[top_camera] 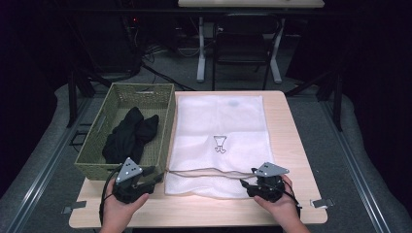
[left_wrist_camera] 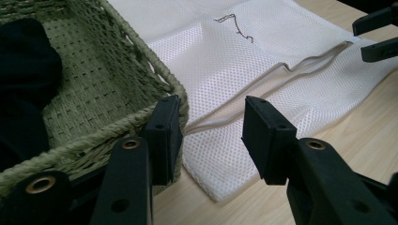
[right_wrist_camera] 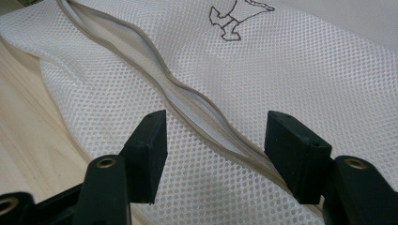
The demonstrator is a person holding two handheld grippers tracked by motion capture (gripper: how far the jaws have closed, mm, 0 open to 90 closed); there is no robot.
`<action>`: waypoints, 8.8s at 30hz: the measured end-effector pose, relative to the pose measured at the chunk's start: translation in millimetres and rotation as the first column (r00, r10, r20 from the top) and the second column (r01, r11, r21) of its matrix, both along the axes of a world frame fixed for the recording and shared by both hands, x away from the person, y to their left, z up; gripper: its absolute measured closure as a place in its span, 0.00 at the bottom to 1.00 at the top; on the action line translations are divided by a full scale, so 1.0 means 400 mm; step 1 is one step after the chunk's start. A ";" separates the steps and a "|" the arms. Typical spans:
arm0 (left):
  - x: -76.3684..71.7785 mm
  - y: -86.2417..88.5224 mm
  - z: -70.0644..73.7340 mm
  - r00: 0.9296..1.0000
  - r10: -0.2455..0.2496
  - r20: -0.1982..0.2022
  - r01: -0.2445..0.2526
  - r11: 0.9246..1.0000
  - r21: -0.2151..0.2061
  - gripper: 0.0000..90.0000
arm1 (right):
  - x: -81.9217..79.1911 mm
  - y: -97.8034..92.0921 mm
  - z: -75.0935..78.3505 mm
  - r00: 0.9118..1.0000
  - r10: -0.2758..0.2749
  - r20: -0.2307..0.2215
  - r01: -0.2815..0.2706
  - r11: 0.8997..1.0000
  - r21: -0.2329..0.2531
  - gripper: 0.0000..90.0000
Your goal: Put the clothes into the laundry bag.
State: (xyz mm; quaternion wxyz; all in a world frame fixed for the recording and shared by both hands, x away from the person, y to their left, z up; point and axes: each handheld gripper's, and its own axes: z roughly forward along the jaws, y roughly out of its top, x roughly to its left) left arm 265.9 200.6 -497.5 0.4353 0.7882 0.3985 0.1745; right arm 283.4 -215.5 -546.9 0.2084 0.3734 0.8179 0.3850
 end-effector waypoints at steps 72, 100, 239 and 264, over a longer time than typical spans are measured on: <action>0.110 0.176 0.098 0.949 0.313 -0.032 -0.312 0.949 0.032 0.40 | -0.004 0.007 -0.005 1.000 0.000 0.003 0.001 1.000 -0.015 0.41; 0.275 0.167 0.167 0.930 0.339 -0.144 -0.314 0.934 0.169 0.35 | -0.004 0.010 -0.007 1.000 0.001 0.000 -0.001 1.000 -0.020 0.40; 0.579 0.126 -0.103 0.654 0.588 -0.476 -0.318 0.785 0.532 0.47 | 0.000 0.016 -0.015 1.000 0.023 -0.016 -0.024 0.999 -0.040 0.39; 0.587 0.178 -0.101 0.633 0.607 -0.480 -0.338 0.775 0.535 0.24 | 0.001 0.017 -0.018 0.999 0.024 -0.023 -0.025 0.999 -0.043 0.39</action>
